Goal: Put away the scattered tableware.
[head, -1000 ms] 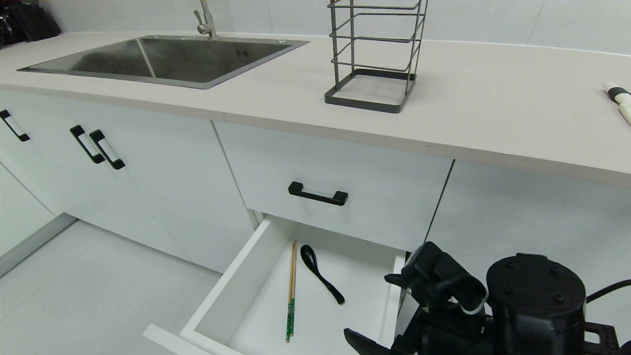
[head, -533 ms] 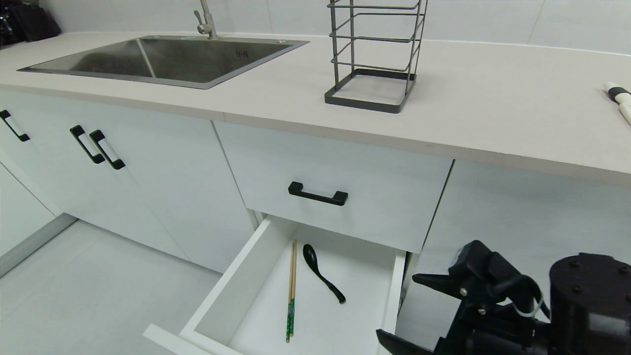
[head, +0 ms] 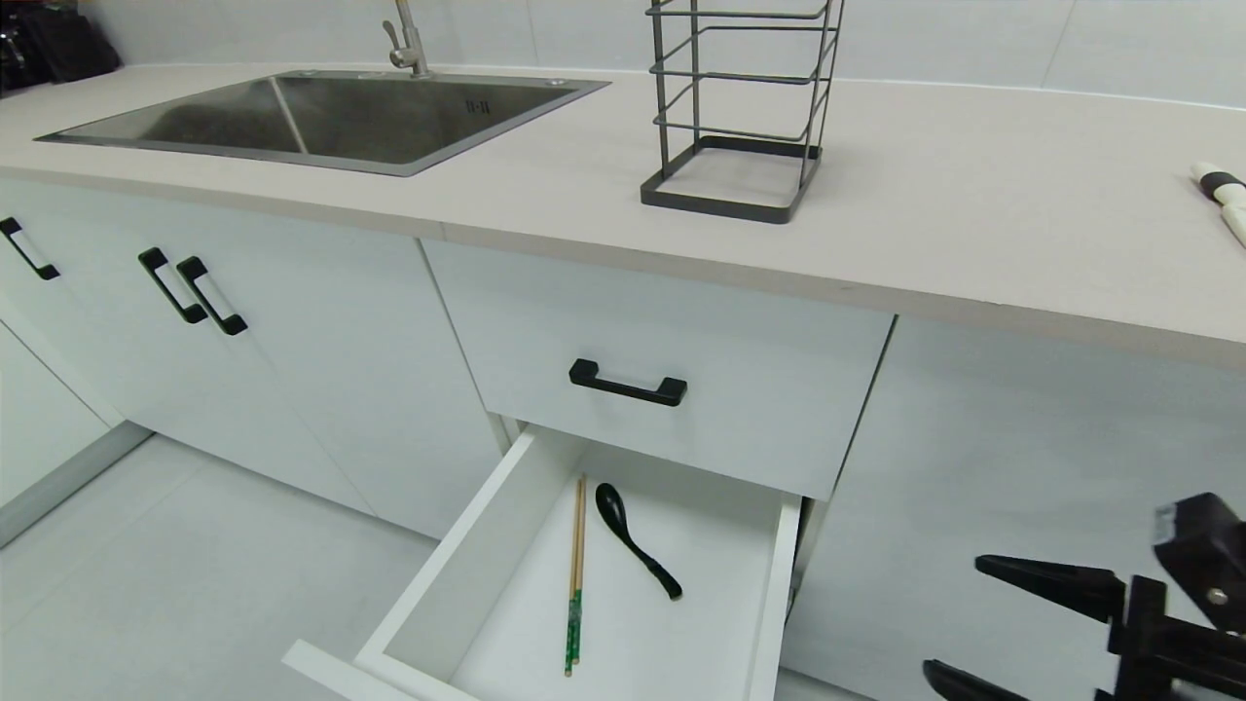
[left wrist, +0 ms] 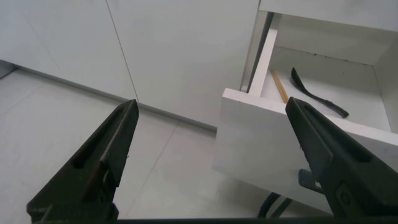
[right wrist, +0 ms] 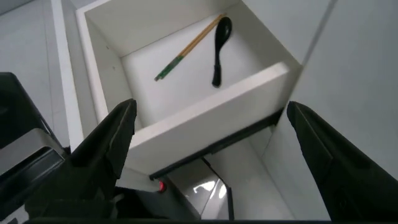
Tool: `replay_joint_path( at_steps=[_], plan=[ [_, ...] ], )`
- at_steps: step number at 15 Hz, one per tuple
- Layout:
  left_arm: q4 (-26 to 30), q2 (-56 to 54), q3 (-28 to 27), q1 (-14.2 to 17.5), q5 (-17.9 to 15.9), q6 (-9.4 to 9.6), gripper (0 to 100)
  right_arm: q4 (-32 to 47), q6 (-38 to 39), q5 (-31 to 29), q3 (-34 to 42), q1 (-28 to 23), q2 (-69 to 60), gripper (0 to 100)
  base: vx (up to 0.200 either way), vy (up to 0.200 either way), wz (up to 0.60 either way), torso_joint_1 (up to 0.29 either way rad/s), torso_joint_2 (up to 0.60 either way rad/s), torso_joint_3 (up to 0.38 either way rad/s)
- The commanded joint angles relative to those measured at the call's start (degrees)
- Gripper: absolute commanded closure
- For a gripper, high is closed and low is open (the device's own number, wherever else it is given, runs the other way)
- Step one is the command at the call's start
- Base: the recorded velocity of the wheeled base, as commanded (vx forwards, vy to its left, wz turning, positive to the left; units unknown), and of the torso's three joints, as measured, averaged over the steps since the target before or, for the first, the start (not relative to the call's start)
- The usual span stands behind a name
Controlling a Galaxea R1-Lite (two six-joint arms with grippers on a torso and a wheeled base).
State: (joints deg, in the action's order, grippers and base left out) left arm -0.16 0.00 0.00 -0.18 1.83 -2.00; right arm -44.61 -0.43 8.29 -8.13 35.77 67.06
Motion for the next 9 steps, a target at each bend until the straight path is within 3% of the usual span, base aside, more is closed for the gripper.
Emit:
replay_joint_path(
  at_steps=[1, 3, 7, 9],
  plan=[
    [-0.11, 0.00, 0.00, 0.01, 0.02, 0.07, 0, 9.45, -0.10, 2.87, 6.90, -13.53, -24.08, 0, 0.000, 0.000, 0.00, 0.000, 0.00, 0.000],
    [-0.11, 0.00, 0.00, 0.01, 0.02, 0.15, 0, 15.69, -0.10, 2.70, 6.20, -16.78, -33.22, 0, 0.000, 0.000, 0.00, 0.000, 0.00, 0.000],
    [-0.02, 0.00, 0.00, 0.18, -0.07, 0.59, 0, 27.29, -0.01, 3.84, 6.20, -34.19, -57.66, 0, 0.000, 0.000, 0.00, 0.000, 0.00, 0.000],
    [-0.02, 1.14, 0.00, -0.08, -1.13, 0.59, 0, 31.86, 0.08, 3.93, 6.46, -36.47, -66.09, 0, 0.000, 0.000, 0.00, 0.000, 0.00, 0.000]
  ],
)
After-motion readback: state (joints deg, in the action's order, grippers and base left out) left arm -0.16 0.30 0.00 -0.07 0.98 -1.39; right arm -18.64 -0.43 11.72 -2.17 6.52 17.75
